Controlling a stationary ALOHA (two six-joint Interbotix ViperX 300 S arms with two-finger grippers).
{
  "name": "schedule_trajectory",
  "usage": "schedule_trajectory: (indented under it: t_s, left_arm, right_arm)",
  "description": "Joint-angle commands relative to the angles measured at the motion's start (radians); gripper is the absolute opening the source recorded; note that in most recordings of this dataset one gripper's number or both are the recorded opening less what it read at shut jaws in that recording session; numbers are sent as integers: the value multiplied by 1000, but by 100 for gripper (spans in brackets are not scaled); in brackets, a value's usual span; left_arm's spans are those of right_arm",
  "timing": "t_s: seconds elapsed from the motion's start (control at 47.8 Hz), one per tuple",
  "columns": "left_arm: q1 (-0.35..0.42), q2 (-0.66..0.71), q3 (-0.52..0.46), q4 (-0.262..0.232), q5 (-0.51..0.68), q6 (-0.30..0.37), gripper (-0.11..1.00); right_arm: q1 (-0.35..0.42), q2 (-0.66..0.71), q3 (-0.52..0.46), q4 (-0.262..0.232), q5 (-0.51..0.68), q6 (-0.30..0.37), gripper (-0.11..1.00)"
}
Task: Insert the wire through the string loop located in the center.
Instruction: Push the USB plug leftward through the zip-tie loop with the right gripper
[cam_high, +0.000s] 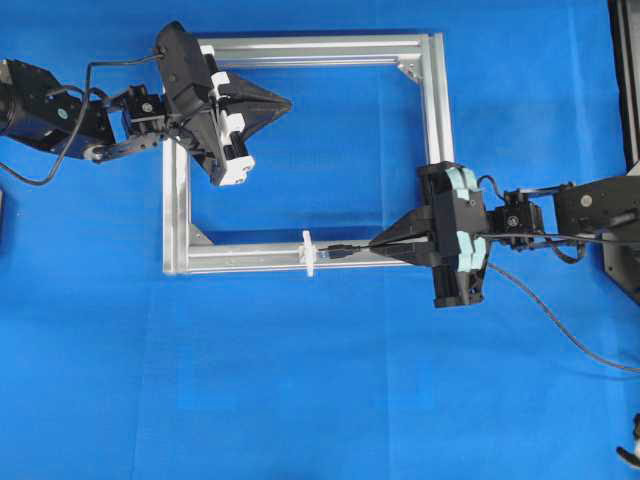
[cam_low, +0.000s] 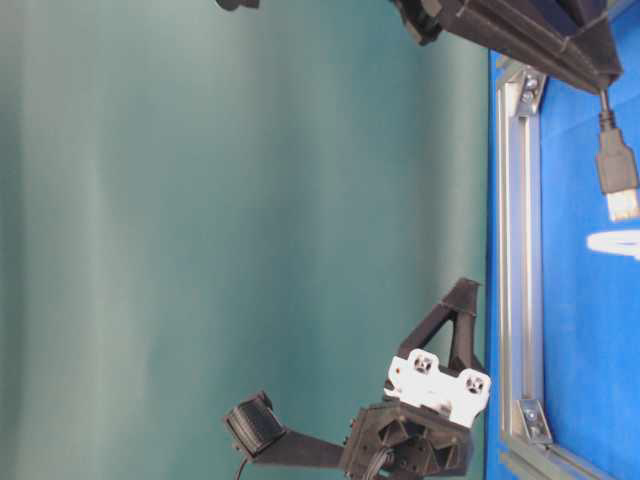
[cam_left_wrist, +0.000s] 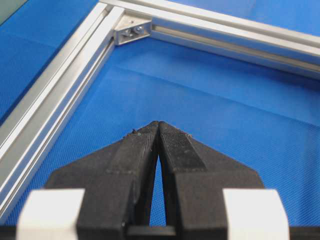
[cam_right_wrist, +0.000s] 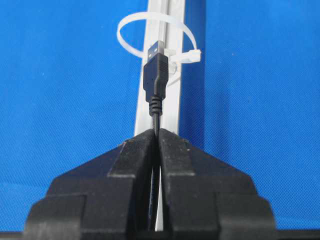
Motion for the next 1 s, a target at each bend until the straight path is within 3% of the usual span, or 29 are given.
schedule_trajectory:
  t_s: [0.0, 0.627, 0.983]
  left_arm:
    - [-3, -35, -8, 3, -8, -2, 0]
    - [-3, -35, -6, 3, -9, -2, 0]
    - [-3, -37, -5, 3, -8, -3, 0]
  right_arm:
    - [0, 3, -31, 2, -25, 2, -2]
    - [15, 190, -236, 2, -35, 2, -2]
    - [17, 202, -242, 2, -35, 2, -2]
